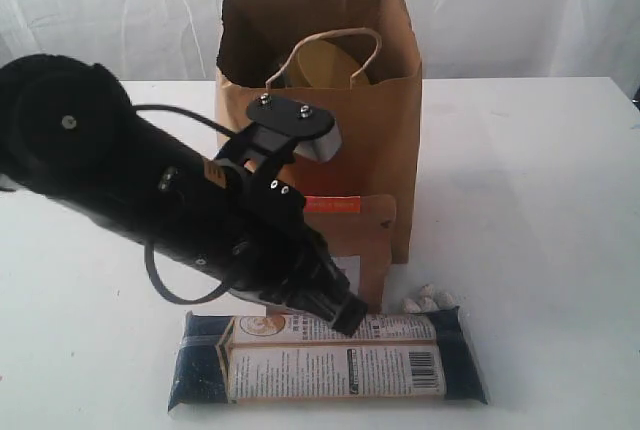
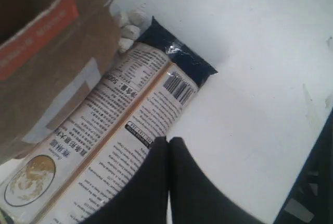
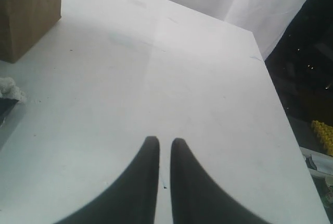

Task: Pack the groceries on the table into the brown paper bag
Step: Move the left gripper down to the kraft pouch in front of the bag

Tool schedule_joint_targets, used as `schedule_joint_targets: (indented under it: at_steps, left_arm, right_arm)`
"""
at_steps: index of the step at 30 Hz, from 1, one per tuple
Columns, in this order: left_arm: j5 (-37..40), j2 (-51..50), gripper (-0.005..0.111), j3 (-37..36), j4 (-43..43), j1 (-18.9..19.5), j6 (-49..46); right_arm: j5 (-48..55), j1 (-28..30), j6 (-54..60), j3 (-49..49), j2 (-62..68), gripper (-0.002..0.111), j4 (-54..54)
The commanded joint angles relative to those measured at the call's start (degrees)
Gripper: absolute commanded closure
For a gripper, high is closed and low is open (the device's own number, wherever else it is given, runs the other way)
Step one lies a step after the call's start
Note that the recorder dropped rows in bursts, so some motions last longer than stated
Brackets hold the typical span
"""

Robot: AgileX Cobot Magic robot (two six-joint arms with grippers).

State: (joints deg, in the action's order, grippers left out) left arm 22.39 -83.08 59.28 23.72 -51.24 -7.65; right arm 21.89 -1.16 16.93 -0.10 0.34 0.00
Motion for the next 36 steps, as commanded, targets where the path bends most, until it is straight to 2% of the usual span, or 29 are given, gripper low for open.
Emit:
schedule_joint_targets:
  at_steps: [1, 2, 4, 5, 6, 9, 11, 12, 14, 16, 18, 20, 22, 25, 27, 33, 36]
  left_arm:
    - [2.39, -0.24, 0.107, 1.89, -4.66, 0.26, 12.19]
    - [0.96, -0.24, 0.107, 1.60, -4.35, 0.26, 14.84]
    - [-11.01, 0.26, 0.107, -0.95, -3.58, 0.26, 26.19]
    - [-24.29, 1.09, 0.107, -3.93, -2.97, 0.13, 35.84]
    - [-32.72, 1.47, 0.107, -5.66, -2.38, -0.18, 40.73]
    - [-53.12, 2.19, 0.107, -9.66, -0.42, -1.70, 45.48]
    - [-57.86, 2.65, 0.107, -10.91, 2.27, -2.58, 43.30]
    - [-58.10, 3.10, 0.107, -11.48, 4.48, -2.73, 39.66]
    - [-57.41, 3.69, 0.107, -12.19, 8.88, -2.77, 25.85]
    - [-54.95, 4.15, 0.107, -12.34, 15.10, -2.77, 3.15]
    - [-51.95, 4.66, 0.107, -12.34, 26.30, -2.77, -14.88]
    - [-47.75, 5.19, 0.107, -12.11, 32.63, -2.77, -31.74]
    - [-40.08, 5.42, 0.107, -11.63, 33.11, -2.77, -44.90]
    - [-28.06, 5.42, 0.107, -10.59, 32.34, -2.77, -59.58]
    - [-25.87, 5.42, 0.107, -9.89, 32.34, -2.77, -64.43]
    - [-28.23, 5.42, 0.106, -5.82, 32.34, -2.53, -64.76]
    - [-25.63, 5.31, 0.095, -4.20, 32.44, -2.53, -64.10]
  right_arm:
    - [-0.58, -0.18, -0.27, 0.10, -0.34, 0.100, 0.00]
    - [-0.58, -0.18, -0.27, 0.10, -0.34, 0.100, 0.00]
    - [-0.58, -0.18, -0.27, 0.10, -0.34, 0.100, 0.00]
    - [-0.58, -0.18, -0.27, 0.10, -0.34, 0.100, 0.00]
    - [-0.58, -0.18, -0.27, 0.10, -0.34, 0.100, 0.00]
    - [-0.58, -0.18, -0.27, 0.10, -0.34, 0.100, 0.00]
    - [-0.58, -0.18, -0.27, 0.10, -0.34, 0.100, 0.00]
    - [-0.58, -0.18, -0.27, 0.10, -0.34, 0.100, 0.00]
    - [-0.58, -0.18, -0.27, 0.10, -0.34, 0.100, 0.00]
    - [-0.58, -0.18, -0.27, 0.10, -0.34, 0.100, 0.00]
    - [-0.58, -0.18, -0.27, 0.10, -0.34, 0.100, 0.00]
    - [-0.58, -0.18, -0.27, 0.10, -0.34, 0.100, 0.00]
    - [-0.58, -0.18, -0.27, 0.10, -0.34, 0.100, 0.00]
    - [-0.58, -0.18, -0.27, 0.10, -0.34, 0.100, 0.00]
    - [-0.58, -0.18, -0.27, 0.10, -0.34, 0.100, 0.00]
    - [-0.58, -0.18, -0.27, 0.10, -0.34, 0.100, 0.00]
    - [-0.58, -0.18, -0.27, 0.10, -0.34, 0.100, 0.00]
